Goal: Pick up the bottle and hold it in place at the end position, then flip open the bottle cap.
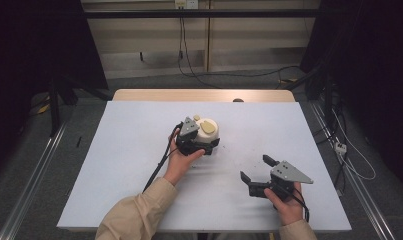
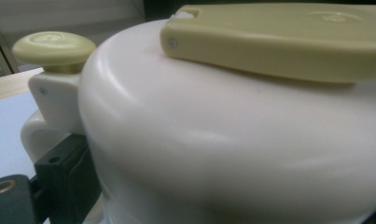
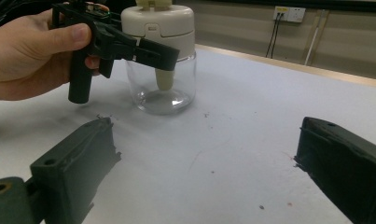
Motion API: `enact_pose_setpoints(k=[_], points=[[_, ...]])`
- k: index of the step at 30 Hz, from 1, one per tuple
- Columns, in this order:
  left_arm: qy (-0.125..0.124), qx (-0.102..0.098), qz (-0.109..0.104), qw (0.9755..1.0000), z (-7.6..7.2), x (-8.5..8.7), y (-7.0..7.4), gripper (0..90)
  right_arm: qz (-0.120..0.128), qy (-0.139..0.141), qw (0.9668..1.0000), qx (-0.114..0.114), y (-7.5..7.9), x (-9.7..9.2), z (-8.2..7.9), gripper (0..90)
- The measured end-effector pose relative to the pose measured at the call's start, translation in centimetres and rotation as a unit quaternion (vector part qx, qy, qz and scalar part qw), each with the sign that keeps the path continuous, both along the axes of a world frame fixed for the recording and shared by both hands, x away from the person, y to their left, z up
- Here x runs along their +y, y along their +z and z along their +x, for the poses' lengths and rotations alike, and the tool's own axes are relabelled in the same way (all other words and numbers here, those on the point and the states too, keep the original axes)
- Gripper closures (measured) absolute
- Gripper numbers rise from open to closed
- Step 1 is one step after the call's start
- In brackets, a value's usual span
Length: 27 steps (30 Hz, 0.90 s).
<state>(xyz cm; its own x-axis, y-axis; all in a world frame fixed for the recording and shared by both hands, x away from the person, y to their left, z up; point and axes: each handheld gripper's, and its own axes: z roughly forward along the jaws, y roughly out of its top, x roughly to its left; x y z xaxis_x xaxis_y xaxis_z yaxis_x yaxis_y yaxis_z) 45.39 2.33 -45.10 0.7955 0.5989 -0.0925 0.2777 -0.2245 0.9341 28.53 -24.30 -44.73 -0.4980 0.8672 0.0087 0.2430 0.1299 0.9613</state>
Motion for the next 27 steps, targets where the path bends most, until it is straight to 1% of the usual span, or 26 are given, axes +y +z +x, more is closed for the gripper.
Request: enact_pose_setpoints(k=[8, 16, 24, 26, 27], points=[[-0.001, -0.003, 0.001, 1.0, 0.0, 0.0, 0.0, 5.3, 0.0, 0.01, 0.9999, 0.006, -0.1, 0.6, 0.6, 4.2], [-0.001, -0.002, -0.001, 1.0, 0.0, 0.1, -0.1, 5.3, 0.005, 0.008, 0.9999, 0.014, 0.3, 1.2, 1.3, 4.2], [-0.001, -0.001, 0.0, 1.0, 0.0, 0.1, -0.1, 5.2, 0.002, 0.004, 0.9997, 0.025, 0.7, 2.1, 2.2, 4.3], [-0.001, -0.004, 0.002, 1.0, -0.1, 0.1, 0.0, 5.3, 0.001, 0.004, 0.9995, 0.03, 0.8, 2.3, 2.5, 4.5], [0.001, -0.003, -0.001, 1.0, -0.2, 0.1, -0.1, 5.3, -0.001, 0.003, 0.9995, 0.031, 0.8, 2.5, 2.7, 4.6]])
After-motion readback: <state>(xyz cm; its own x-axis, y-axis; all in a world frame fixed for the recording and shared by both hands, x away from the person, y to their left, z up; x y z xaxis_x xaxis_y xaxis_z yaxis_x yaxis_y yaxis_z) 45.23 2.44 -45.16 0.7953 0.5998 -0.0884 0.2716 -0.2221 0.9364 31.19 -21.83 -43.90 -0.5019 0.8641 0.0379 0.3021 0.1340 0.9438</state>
